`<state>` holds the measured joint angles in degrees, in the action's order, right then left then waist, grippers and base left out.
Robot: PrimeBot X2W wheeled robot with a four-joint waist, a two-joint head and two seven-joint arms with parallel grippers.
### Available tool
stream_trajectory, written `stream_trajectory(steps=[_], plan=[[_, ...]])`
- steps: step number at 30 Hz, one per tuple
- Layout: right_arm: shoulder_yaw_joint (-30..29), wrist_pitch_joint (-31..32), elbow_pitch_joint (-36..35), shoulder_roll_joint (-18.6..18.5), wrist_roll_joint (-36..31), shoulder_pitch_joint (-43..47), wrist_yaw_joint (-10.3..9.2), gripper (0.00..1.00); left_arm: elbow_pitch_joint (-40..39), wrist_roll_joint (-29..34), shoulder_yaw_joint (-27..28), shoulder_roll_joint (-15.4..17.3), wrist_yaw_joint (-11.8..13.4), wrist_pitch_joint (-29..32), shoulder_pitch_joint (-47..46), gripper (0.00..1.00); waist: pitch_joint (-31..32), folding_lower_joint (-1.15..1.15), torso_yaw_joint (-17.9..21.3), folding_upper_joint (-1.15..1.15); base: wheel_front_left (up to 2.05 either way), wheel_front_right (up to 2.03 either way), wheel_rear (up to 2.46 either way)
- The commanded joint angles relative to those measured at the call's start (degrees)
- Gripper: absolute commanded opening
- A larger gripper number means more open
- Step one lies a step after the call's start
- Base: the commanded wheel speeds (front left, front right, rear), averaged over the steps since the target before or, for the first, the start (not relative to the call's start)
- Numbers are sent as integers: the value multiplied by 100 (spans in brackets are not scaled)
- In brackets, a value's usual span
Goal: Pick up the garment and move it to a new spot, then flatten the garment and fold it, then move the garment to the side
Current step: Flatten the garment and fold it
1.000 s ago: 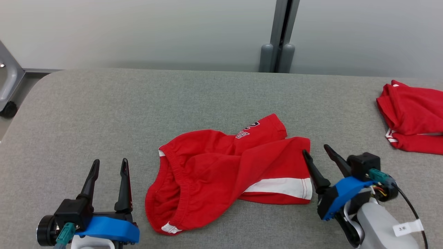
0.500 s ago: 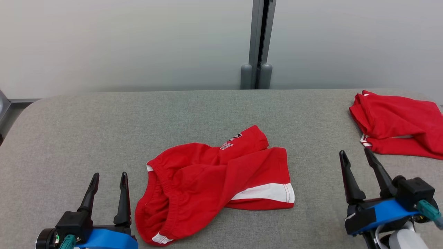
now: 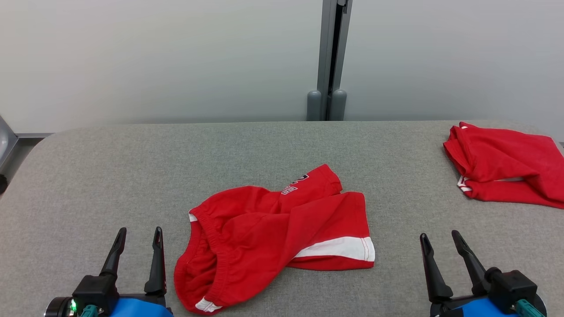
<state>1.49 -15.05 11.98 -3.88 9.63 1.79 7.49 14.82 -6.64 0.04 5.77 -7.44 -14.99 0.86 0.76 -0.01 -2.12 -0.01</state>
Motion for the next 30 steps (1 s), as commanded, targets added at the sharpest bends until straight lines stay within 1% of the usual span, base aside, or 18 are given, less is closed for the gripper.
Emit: stream_trajectory(steps=[1, 21, 26, 30], plan=[[-3, -15, 8, 29, -36, 87, 1, 100, -14, 12, 18, 23, -6, -25, 37, 100, 1, 1, -2, 1, 0, 0, 0], [-45, -15, 169, 97, -48, 8, 1, 100, -4, 143, -17, 70, -6, -25, 1, 100, -24, 1, -31, 1, 0, 0, 0], [80, -15, 515, 99, -4, -203, 1, 100, 46, 120, -290, 135, -6, -25, -9, 100, -59, 1, -42, 1, 0, 0, 0], [227, -15, 919, 95, 24, -440, 1, 100, 134, 80, -667, 208, -6, -25, 72, 100, -95, 1, -64, 1, 0, 0, 0]])
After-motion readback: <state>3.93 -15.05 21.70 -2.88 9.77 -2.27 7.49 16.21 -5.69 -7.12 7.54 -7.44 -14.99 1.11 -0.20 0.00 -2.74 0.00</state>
